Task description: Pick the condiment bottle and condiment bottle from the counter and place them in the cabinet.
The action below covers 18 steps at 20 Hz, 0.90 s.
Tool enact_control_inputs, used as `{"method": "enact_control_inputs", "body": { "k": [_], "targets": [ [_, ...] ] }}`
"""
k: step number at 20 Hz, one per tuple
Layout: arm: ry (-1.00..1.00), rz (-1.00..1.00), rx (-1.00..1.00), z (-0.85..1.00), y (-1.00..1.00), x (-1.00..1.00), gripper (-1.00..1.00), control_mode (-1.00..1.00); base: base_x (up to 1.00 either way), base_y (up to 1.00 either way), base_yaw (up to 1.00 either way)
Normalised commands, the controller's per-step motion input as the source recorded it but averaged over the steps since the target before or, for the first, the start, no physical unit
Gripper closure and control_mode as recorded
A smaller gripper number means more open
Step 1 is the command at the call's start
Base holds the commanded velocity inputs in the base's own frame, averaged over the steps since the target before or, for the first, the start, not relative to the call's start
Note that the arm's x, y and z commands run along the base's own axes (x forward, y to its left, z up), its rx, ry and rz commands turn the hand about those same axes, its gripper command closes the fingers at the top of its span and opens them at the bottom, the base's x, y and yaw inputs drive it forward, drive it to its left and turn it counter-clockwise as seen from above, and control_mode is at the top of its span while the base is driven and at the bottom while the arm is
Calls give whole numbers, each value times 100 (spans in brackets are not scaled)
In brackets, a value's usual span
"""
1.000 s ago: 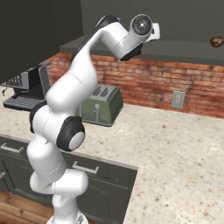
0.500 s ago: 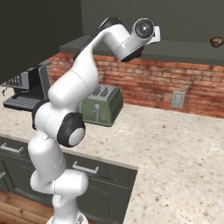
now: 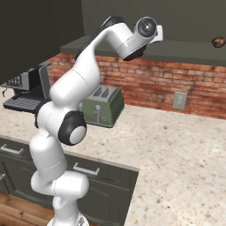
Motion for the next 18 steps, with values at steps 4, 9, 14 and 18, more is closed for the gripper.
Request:
{"method": "enact_control_inputs", "body": {
  "k": [4, 9, 14, 18],
  "targets": [
    [0, 0, 0, -11, -6, 35, 100, -100, 0, 0, 0],
    [0, 0, 0, -14, -3, 36, 100, -100, 0, 0, 0],
    [0, 0, 0, -22, 0, 31, 100, -100, 0, 0, 0],
    [0, 0, 0, -30, 0, 26, 100, -100, 0, 0, 0]
  ]
}}
